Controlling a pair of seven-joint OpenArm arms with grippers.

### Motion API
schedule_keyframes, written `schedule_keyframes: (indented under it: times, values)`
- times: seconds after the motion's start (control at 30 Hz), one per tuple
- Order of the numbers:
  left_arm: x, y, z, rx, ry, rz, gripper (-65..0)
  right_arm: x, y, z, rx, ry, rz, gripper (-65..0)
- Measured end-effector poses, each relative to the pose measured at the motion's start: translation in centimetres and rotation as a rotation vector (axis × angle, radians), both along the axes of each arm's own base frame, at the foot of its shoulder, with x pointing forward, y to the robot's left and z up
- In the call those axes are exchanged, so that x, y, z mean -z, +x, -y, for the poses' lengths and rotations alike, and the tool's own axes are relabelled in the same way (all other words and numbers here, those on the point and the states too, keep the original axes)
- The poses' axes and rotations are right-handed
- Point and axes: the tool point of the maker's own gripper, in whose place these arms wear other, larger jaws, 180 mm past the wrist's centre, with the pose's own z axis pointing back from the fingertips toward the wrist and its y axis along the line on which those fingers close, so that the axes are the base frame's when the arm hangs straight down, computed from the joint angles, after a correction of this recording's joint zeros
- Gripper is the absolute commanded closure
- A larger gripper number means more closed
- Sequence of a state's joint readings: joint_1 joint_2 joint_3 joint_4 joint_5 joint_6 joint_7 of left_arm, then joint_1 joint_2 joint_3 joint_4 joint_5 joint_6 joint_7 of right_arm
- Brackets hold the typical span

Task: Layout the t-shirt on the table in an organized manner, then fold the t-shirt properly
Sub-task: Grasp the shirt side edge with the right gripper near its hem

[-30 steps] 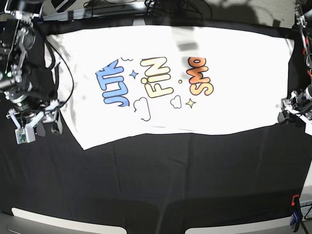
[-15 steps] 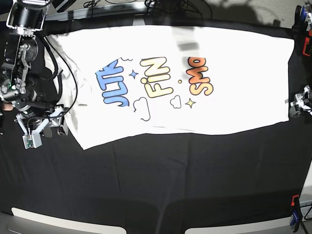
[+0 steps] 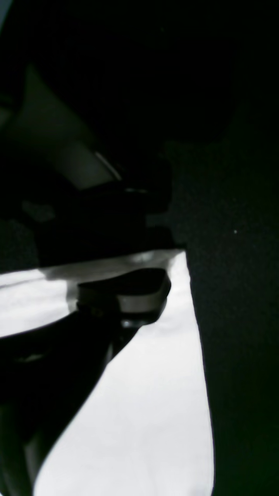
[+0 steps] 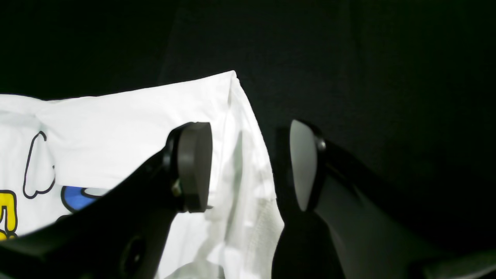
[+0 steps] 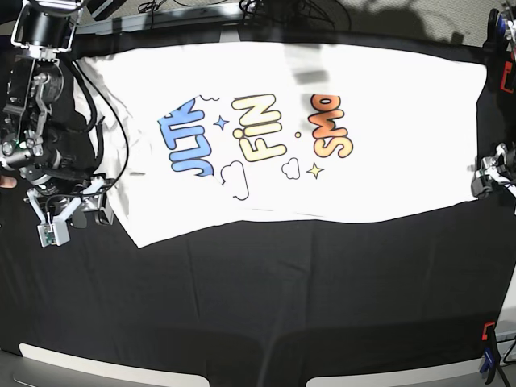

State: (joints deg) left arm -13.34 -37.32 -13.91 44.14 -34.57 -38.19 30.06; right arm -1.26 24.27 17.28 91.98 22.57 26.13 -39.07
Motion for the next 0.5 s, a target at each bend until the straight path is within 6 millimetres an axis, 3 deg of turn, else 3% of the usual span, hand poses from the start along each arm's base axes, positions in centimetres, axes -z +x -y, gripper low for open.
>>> schedule_keyframes:
  times: [0.33,0.5]
  values:
    - [0.6,-0.4,0.7,0.023,-0.012,-0.03,-25.0,0.0,0.0,0.0,0.0,0.0,-0.001,-31.6]
    - [1.1,0.1,2.9,0.032,-0.06,-0.01,-25.0,0.1,-0.1,0.0,0.0,-0.002,-0.009,-31.6]
